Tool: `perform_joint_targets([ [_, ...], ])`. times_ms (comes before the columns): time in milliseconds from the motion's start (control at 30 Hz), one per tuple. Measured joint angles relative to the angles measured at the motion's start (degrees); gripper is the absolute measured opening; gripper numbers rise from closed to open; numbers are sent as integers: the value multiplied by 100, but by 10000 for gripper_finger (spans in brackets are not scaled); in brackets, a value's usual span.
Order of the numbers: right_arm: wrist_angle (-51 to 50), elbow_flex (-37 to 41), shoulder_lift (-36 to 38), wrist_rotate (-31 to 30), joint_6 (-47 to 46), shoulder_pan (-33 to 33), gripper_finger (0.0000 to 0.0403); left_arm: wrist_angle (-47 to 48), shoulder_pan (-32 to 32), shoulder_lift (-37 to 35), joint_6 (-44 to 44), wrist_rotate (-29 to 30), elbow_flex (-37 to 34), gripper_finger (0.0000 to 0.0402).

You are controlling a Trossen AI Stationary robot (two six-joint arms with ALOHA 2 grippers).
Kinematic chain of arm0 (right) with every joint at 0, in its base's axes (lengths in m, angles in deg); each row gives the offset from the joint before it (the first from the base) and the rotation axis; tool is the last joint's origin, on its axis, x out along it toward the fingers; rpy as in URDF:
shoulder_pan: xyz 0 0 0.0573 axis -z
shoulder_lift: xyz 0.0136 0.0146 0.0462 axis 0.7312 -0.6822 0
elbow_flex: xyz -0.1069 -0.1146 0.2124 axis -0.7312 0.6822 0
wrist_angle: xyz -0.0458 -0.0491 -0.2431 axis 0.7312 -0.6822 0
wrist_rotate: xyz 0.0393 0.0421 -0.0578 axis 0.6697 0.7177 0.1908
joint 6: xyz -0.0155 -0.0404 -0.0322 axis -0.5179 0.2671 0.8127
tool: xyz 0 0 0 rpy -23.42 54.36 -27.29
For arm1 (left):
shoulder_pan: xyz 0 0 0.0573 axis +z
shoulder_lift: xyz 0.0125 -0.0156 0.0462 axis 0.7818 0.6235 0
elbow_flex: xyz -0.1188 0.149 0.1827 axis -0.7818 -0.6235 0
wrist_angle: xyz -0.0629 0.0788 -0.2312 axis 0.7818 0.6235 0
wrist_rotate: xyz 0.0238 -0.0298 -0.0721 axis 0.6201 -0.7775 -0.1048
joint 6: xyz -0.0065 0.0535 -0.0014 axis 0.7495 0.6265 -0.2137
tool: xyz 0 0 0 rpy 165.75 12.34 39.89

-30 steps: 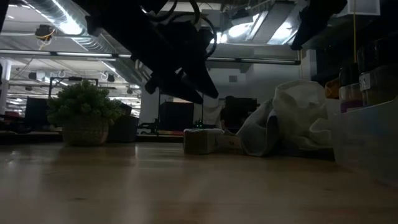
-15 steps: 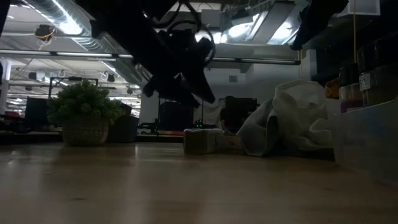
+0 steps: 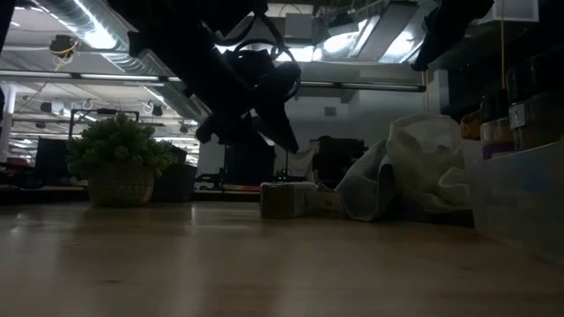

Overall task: Sort spices by type
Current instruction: Put the white seasoning bottle into the green bin

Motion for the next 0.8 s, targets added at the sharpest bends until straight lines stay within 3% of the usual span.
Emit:
perform_joint_targets([
  [800,26,1,-2,0,0,-1,260,-198,-101,562,-164,4,-13,210],
])
